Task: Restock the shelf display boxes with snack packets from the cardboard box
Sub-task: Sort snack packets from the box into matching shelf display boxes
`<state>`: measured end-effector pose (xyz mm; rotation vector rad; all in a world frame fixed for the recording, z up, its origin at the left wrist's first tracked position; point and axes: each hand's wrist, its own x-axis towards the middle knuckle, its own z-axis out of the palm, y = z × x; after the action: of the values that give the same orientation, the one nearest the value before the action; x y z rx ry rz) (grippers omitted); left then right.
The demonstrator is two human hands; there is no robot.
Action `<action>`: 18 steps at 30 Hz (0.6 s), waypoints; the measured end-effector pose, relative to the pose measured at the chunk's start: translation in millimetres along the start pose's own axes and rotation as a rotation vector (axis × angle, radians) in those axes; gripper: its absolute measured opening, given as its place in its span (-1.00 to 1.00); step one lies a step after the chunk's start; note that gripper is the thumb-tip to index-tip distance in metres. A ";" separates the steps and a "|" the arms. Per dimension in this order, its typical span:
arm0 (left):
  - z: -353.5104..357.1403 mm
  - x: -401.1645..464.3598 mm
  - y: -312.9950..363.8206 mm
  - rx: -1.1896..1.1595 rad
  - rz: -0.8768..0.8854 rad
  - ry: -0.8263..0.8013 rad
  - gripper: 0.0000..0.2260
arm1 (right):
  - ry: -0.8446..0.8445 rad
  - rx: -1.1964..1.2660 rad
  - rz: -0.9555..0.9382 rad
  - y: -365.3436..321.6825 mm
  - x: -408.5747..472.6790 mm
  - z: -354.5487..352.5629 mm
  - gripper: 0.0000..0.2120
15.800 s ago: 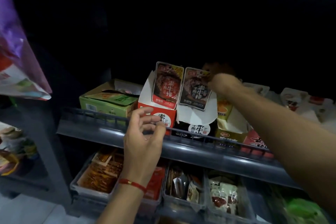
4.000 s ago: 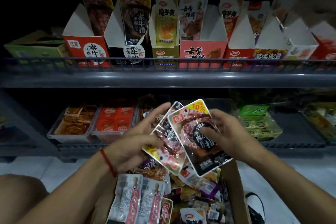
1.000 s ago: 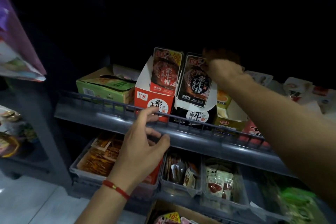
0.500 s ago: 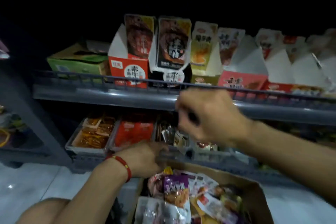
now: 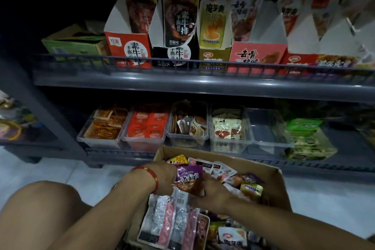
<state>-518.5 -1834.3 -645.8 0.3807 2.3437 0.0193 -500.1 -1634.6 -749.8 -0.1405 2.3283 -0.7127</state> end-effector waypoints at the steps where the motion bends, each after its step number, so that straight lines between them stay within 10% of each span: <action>1: 4.0 1.8 -1.6 0.005 -0.004 -0.004 -0.71 | 0.048 0.048 0.002 7.9 11.4 11.5 0.01; 18: 18.3 17.4 -12.9 -0.104 0.032 0.073 -0.66 | 0.330 -0.123 -0.067 0.5 9.2 34.0 -0.44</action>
<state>-521.1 -1843.6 -672.4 0.3717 2.3965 0.1723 -485.1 -1652.3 -776.2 -0.1665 2.6960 -0.6654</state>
